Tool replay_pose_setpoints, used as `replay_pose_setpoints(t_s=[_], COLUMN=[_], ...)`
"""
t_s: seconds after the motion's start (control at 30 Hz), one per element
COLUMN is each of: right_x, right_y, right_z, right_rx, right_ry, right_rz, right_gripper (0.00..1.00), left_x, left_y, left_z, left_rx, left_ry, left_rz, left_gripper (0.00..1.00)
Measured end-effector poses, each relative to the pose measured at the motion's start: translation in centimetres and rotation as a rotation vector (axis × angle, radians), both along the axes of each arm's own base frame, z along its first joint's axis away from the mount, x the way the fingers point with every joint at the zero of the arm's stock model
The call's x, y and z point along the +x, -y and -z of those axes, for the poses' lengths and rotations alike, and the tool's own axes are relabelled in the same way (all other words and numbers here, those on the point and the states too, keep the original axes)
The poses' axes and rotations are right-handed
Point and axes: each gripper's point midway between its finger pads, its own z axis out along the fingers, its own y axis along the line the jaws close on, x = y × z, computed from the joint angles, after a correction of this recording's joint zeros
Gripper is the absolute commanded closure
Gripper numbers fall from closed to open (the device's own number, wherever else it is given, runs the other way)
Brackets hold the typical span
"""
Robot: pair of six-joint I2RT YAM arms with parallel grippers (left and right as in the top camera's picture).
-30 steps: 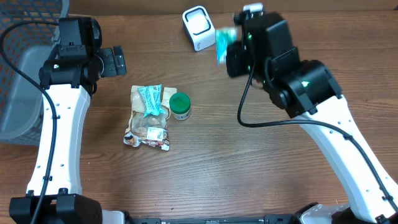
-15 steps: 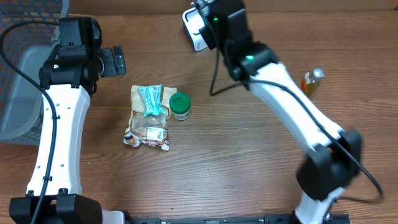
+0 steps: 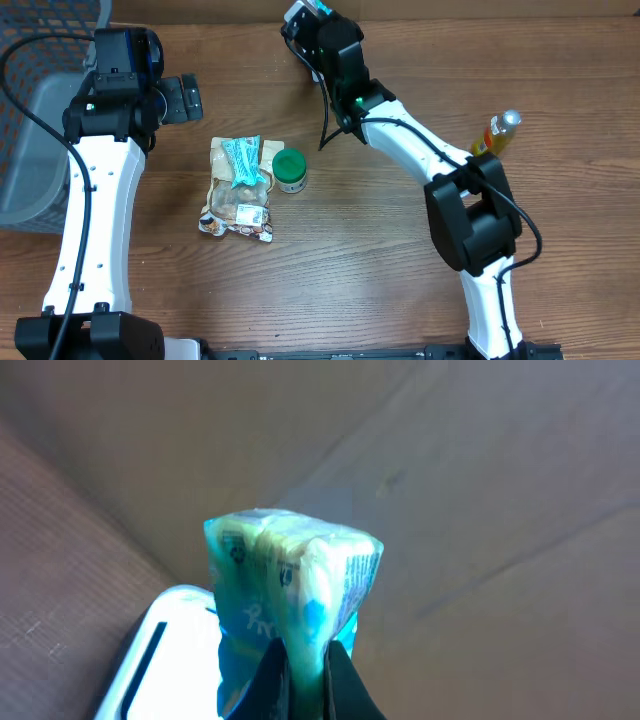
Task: Scan the item barcode
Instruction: 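Carry the Kleenex pack up to the white scanner and hold it, then move the Kleenex pack right and lower it toward the table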
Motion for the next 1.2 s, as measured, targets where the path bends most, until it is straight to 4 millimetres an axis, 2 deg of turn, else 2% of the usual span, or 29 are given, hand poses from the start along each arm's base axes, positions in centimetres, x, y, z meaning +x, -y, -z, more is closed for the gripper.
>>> replay_pose_setpoints(t_s=[0.1,0.33,0.6,0.73,0.8,0.87,0.9,1.03,1.1,1.2], right_x=[0.4,0.8,1.8,0.7,-0.4,-2.0,-3.3,-8.7,-11.8,-16.4], right_y=[-0.3,-0.1,2.8,3.5,4.0,4.6,5.3,8.3,10.3,13.7], right_z=[0.4,3.2,3.8,3.7,2.7,0.6,-0.8,-4.1,-4.2,-1.7], right_rx=[-0.032,-0.065,-0.009,-0.019,-0.003,0.034,0.063,0.169,0.203,0.213], right_ry=[0.032,-0.01,-0.041,-0.129,-0.177,-0.221,-0.258,-0.414,-0.522,-0.726], right_rz=[-0.011,-0.017,0.059,0.084,0.094,0.113,0.132,0.221,0.292,0.443], right_gripper=[0.96,0.96,0.96,0.96,0.96,0.96,0.96,0.96,0.96,0.96], left_x=[0.0,0.0,0.0,0.0,0.0,0.0,0.0,0.0,0.0,0.0], left_y=[0.0,0.0,0.0,0.0,0.0,0.0,0.0,0.0,0.0,0.0], left_z=[0.0,0.0,0.0,0.0,0.0,0.0,0.0,0.0,0.0,0.0], left_rx=[0.0,0.0,0.0,0.0,0.0,0.0,0.001,0.0,0.001,0.001], left_ry=[0.0,0.0,0.0,0.0,0.0,-0.001,0.0,-0.001,0.0,0.0], left_rz=[0.0,0.0,0.0,0.0,0.0,0.0,0.0,0.0,0.0,0.0], left_gripper=[0.0,0.0,0.0,0.0,0.0,0.01,0.0,0.0,0.01,0.0])
